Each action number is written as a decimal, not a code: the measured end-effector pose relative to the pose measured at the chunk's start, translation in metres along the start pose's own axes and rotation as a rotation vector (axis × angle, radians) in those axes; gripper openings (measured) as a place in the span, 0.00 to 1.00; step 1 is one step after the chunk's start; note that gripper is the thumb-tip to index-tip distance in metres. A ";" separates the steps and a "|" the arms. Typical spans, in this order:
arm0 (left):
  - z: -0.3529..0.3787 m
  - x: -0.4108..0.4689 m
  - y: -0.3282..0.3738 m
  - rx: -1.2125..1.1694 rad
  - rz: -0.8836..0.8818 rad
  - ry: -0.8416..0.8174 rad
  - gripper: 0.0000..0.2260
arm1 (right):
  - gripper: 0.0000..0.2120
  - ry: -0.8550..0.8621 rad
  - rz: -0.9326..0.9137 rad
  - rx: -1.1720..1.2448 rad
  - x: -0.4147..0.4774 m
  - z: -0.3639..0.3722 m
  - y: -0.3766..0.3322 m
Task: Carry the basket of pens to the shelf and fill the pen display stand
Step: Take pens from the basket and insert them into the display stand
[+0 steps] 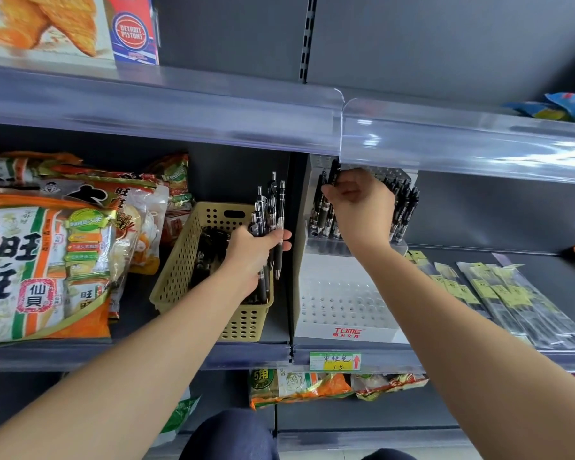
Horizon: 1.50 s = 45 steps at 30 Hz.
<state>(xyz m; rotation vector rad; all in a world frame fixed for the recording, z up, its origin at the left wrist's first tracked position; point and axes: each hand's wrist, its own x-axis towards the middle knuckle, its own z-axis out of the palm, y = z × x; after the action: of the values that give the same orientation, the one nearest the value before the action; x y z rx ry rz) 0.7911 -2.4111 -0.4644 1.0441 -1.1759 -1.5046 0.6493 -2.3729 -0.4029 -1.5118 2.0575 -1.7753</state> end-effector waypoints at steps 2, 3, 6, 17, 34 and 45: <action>0.000 0.001 0.000 -0.012 -0.004 0.011 0.03 | 0.09 -0.003 -0.016 -0.035 0.002 0.002 0.001; -0.001 0.001 0.000 -0.018 -0.006 0.017 0.02 | 0.09 -0.001 -0.024 -0.049 0.003 0.002 0.001; -0.001 0.001 0.000 -0.028 -0.010 0.020 0.02 | 0.10 0.012 -0.040 -0.085 0.004 0.003 0.001; 0.004 0.004 0.007 -0.024 0.045 0.045 0.05 | 0.08 0.010 -0.065 -0.157 0.003 0.010 0.008; 0.014 0.002 0.011 -0.194 0.013 0.079 0.10 | 0.24 -0.141 -0.050 -0.525 -0.006 0.015 0.022; 0.014 -0.002 0.005 -0.172 -0.015 0.068 0.03 | 0.22 -0.252 -0.078 -0.560 0.000 0.016 0.021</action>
<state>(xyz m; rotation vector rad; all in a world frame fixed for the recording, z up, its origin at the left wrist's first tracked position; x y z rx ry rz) 0.7788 -2.4072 -0.4566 0.9812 -0.9753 -1.5403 0.6450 -2.3873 -0.4250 -1.8394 2.5031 -0.9853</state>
